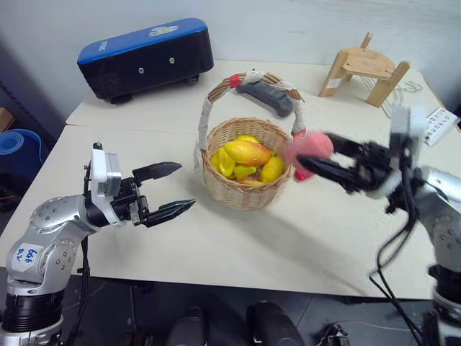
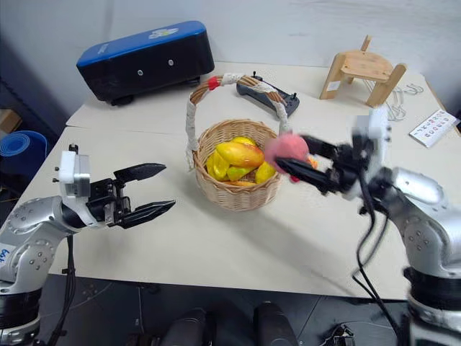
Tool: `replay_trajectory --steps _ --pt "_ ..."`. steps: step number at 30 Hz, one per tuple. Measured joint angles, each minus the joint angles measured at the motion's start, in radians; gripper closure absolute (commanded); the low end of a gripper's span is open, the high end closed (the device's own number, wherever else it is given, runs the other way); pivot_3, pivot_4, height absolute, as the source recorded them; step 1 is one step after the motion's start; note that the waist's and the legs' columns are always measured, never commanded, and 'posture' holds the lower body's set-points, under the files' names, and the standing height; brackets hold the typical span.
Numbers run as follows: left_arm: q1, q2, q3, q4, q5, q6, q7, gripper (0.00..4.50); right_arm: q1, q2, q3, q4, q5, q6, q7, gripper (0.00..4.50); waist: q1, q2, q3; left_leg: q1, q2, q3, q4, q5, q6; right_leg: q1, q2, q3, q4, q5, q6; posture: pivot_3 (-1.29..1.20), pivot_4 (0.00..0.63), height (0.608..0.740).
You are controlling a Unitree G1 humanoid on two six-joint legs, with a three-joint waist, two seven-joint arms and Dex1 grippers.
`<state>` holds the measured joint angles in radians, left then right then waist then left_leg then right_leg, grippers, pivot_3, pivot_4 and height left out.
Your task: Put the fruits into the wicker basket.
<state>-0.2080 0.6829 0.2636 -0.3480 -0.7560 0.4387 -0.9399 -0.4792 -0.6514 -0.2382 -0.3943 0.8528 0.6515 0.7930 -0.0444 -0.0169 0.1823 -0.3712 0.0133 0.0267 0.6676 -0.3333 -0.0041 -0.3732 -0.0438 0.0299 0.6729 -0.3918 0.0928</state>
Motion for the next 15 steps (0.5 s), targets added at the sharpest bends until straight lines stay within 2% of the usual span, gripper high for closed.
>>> replay_trajectory --steps 2,5,8,9,13,15 --pt "-0.002 -0.013 0.001 0.0 0.0 -0.003 0.015 0.0 -0.069 0.074 0.086 0.014 -0.084 -0.016 -0.088 2.16 -0.001 0.0 0.0 -0.001 0.0 0.0 0.0 0.0 0.0 -0.002 0.0 0.0 0.001 0.0 0.0 0.0 0.15 0.74" --pt "-0.009 -0.02 0.0 -0.001 0.001 -0.004 0.031 0.0 -0.083 0.109 0.18 0.045 -0.169 -0.027 -0.128 1.18 0.008 0.0 0.0 -0.003 0.0 -0.003 -0.001 -0.001 0.0 -0.003 0.0 0.0 0.001 0.0 0.0 0.0 0.15 0.74" --pt "-0.009 -0.021 0.0 -0.002 0.001 -0.004 0.044 0.0 -0.083 0.123 0.199 0.074 -0.209 -0.039 -0.144 0.17 0.015 0.0 0.0 -0.006 -0.001 -0.004 -0.001 -0.001 0.001 -0.004 0.0 -0.001 0.002 0.0 0.0 0.0 0.15 0.74" --pt "-0.01 -0.021 0.0 -0.002 0.001 -0.003 0.05 0.0 -0.081 0.121 0.193 0.076 -0.215 -0.045 -0.142 0.02 0.015 0.0 0.0 -0.006 -0.001 -0.004 -0.001 -0.001 0.001 -0.003 0.0 -0.001 0.002 0.0 0.001 0.0 0.15 0.74" --pt "-0.013 -0.02 0.004 -0.016 -0.005 0.005 0.065 0.0 -0.009 0.08 0.086 0.067 -0.172 -0.093 -0.072 0.02 0.017 0.0 0.0 -0.006 -0.001 -0.005 -0.001 -0.001 0.001 -0.002 0.0 -0.003 0.0 0.0 0.001 0.0 0.15 0.74" --pt "-0.007 -0.014 0.011 -0.027 -0.005 0.006 0.061 0.0 0.118 -0.009 0.01 0.064 -0.196 -0.176 0.018 0.02 0.021 0.0 0.0 -0.006 -0.001 -0.008 -0.001 -0.001 0.001 0.0 0.0 -0.004 -0.004 0.0 0.001 0.0 0.15 0.74"
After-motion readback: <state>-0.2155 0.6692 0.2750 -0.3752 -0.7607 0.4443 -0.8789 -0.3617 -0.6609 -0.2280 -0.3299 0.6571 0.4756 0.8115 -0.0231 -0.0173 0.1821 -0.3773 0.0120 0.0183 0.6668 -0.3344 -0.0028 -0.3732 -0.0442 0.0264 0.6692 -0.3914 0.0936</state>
